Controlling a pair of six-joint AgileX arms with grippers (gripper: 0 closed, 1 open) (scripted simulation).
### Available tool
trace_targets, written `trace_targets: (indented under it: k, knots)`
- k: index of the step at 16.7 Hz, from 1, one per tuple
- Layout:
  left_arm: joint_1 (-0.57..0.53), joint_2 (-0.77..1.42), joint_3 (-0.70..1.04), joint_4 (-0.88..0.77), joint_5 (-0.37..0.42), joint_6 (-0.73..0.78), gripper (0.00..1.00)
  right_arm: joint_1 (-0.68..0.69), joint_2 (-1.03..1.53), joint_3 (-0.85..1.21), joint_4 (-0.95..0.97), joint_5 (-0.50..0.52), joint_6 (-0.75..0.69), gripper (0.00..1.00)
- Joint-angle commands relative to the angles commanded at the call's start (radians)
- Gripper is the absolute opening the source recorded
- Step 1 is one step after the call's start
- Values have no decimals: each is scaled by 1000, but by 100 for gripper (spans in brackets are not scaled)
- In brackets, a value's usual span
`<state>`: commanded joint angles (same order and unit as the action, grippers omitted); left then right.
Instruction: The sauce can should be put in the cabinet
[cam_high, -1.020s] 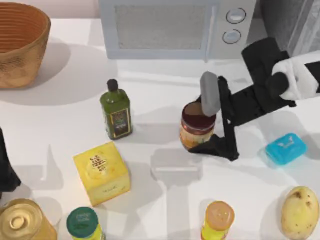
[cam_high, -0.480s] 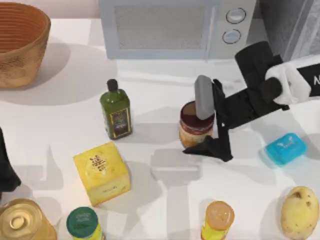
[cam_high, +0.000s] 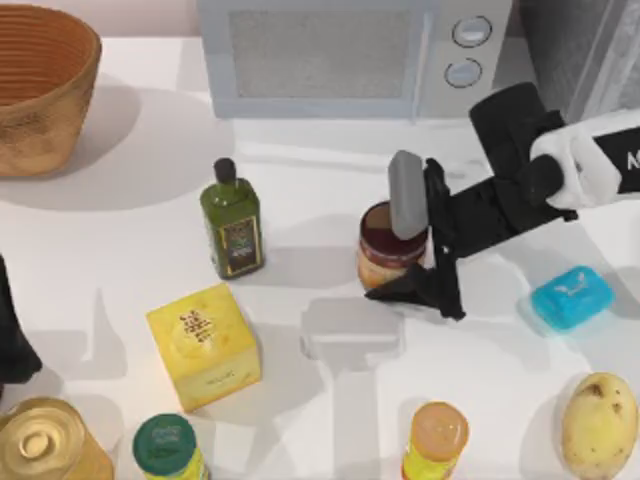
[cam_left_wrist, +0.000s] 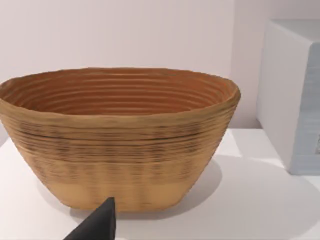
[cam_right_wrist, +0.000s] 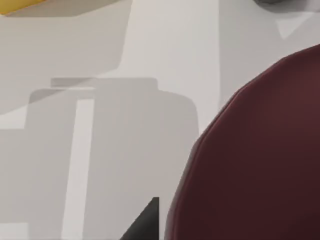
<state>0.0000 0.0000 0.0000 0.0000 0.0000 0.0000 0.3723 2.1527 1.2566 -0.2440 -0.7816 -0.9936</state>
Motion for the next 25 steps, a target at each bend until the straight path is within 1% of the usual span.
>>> trace_targets:
  k: [2,3,12,14,16,22,25]
  knots:
    - [0,0,0,0,0,0,100,0,0,0,0,0,0,2]
    - [0,0,0,0,0,0,100,0,0,0,0,0,0,0]
    - [0,0,0,0,0,0,100,-3,-3,4,-2,-1,1,0]
    - [0,0,0,0,0,0,100,0,-14,31,-39,-6,0,0]
    - [0,0,0,0,0,0,100,-2,-37,80,-117,-12,0,0]
    - [0,0,0,0,0,0,100,-9,-165,268,-458,-12,-1,0]
    - [0,0,0,0,0,0,100,-6,-212,321,-537,-4,-5,0]
